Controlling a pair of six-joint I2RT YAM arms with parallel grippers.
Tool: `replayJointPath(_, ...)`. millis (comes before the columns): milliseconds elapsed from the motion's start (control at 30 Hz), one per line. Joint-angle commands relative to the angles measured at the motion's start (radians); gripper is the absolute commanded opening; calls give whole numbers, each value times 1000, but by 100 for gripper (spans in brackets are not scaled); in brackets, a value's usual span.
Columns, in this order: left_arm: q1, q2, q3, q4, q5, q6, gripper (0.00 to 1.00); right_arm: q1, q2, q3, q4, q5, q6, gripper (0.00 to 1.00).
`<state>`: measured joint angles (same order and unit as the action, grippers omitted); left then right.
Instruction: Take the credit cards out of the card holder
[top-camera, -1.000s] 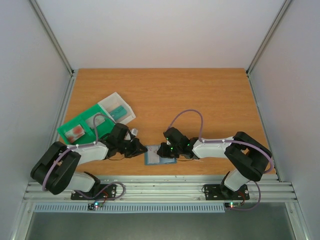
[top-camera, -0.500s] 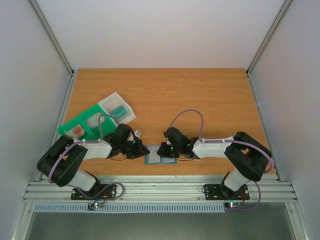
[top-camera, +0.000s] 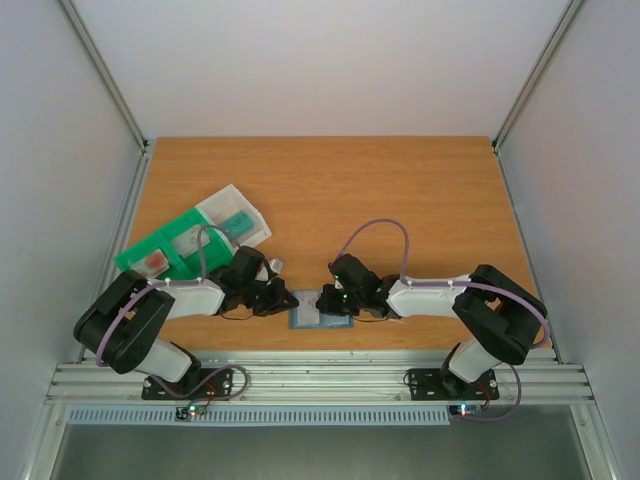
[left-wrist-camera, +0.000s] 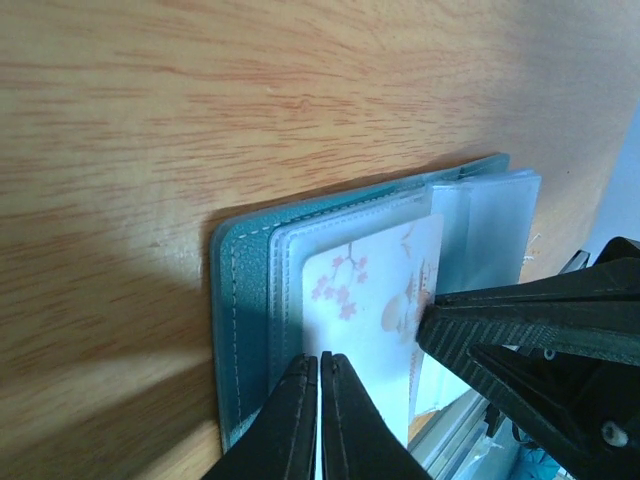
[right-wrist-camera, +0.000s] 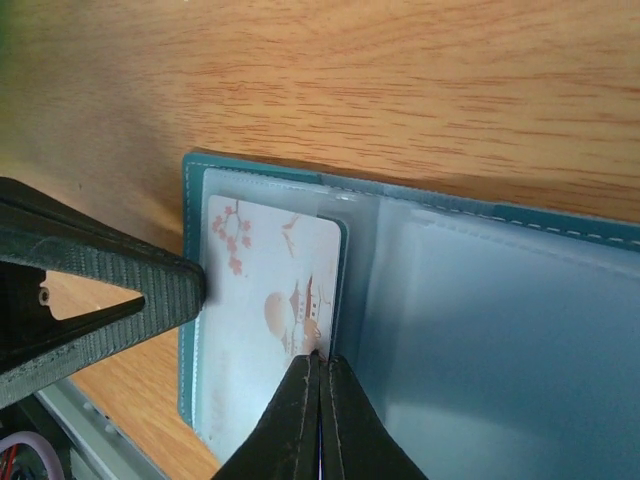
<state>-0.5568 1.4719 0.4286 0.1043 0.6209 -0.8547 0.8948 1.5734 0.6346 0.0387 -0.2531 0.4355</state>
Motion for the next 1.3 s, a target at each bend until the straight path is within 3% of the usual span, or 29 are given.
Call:
replayJointPath(0, -5, 25, -2, -57, -70, 29, 4, -4, -25, -20, 8, 22, -4, 1)
replayJointPath(1067, -5, 51, 7, -47, -63, 31, 3, -54, -144, -87, -11, 11, -26, 1)
replayJointPath(1267, -3, 11, -10, -21, -47, -6, 7, -66, -170, -93, -28, -6, -38, 1)
